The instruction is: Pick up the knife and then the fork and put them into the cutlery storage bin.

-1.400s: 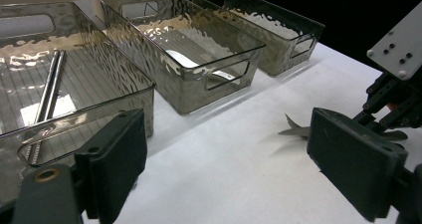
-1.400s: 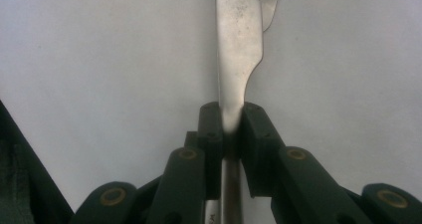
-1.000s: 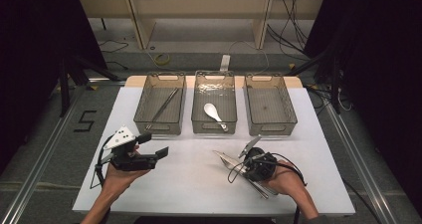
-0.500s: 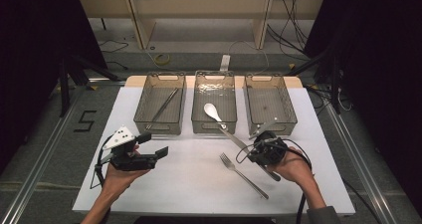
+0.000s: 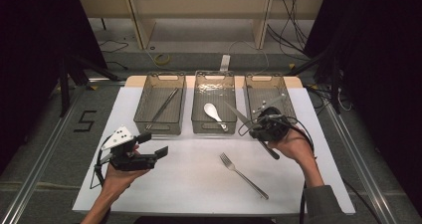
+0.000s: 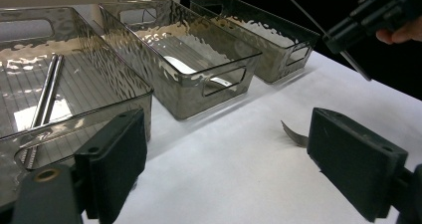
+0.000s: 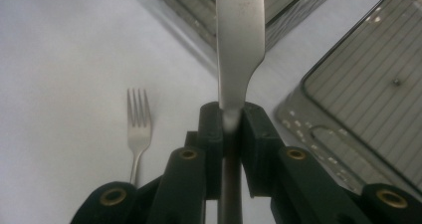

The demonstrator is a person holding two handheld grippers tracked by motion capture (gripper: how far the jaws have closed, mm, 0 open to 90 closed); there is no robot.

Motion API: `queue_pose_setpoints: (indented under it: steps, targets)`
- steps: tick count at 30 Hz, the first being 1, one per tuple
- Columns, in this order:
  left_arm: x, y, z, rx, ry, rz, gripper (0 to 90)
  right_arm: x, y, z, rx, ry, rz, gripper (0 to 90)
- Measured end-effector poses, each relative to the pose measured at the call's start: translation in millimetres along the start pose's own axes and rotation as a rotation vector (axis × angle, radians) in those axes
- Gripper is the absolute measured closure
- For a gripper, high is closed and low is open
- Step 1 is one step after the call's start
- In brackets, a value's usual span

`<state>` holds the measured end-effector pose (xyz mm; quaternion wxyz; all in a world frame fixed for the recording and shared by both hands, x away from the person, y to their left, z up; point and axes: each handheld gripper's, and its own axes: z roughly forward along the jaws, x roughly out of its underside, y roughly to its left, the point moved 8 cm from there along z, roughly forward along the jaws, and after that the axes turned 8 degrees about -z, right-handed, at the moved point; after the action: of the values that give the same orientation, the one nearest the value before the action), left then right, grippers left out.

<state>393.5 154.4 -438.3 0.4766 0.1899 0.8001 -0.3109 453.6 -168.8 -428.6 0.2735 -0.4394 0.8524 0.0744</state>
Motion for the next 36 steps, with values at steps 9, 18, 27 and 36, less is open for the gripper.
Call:
queue_pose_setpoints:
  steps: [9, 18, 27, 36]
  targets:
    - [-0.5, -0.4, -0.2, 0.001, -0.006, -0.002, 15.3, -15.7, -14.7, -3.1, 0.018, -0.025, 0.009, 80.9]
    - [-0.6, -0.1, 0.0, 0.001, -0.007, -0.006, 15.3, -25.3, -37.7, -4.8, 0.052, -0.054, 0.082, 80.9]
    - [-1.0, 0.3, -0.5, 0.0, -0.01, -0.007, 15.3, -41.9, -60.4, -7.5, 0.106, -0.079, 0.108, 80.9]
    - [-1.3, 0.1, -0.8, 0.0, -0.012, -0.005, 15.3, -53.6, -79.6, -5.2, 0.141, -0.073, 0.125, 80.9]
